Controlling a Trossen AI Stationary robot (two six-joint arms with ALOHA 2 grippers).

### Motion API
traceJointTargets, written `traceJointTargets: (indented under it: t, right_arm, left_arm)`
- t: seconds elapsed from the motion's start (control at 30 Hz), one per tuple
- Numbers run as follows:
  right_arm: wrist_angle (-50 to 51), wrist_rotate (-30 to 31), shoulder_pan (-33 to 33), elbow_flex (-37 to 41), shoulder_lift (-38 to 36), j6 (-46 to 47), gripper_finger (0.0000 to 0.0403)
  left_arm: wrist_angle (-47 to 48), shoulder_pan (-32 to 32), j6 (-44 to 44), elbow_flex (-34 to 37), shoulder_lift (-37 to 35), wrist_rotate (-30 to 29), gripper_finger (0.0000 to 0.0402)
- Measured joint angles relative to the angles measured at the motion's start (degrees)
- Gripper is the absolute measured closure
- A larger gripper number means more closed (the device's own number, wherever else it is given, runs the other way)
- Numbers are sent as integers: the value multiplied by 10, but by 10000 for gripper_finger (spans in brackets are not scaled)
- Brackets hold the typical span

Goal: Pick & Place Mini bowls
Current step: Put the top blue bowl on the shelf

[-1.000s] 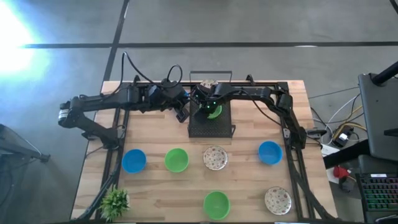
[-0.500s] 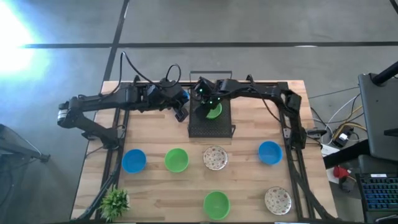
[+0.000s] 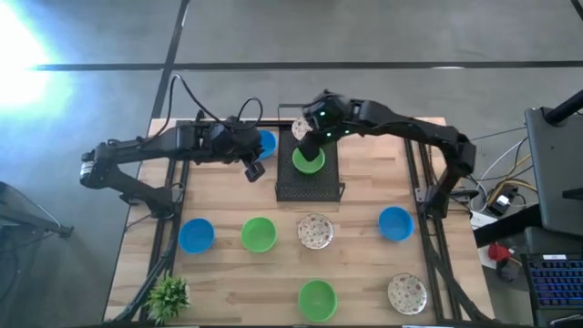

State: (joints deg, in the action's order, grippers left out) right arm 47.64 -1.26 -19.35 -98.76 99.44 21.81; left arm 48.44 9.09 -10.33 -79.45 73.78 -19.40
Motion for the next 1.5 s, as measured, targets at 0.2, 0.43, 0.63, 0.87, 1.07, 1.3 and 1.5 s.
traceJointTargets:
  t: [0.2,0.43,0.63,0.87,1.07,1.3,1.5]
  right_arm:
    - [0,0,7,10,-61,-25,329]
    - [0,-1,17,29,-121,-30,328]
    - [1,-1,17,32,-142,-30,332]
    - [1,-1,17,32,-142,-30,333]
    - [1,-1,17,32,-141,-30,330]
    - [1,-1,17,32,-141,-30,334]
    - [1,-1,17,32,-141,-30,330]
  left_arm:
    - [21,33,-15,21,1,19,335]
    - [1,117,-97,96,3,54,335]
    - [-25,185,-172,156,7,106,335]
    - [-40,245,-276,195,40,109,335]
    - [-79,275,-290,201,93,118,335]
    - [-116,295,-293,201,141,136,335]
    - [-129,306,-307,201,167,137,335]
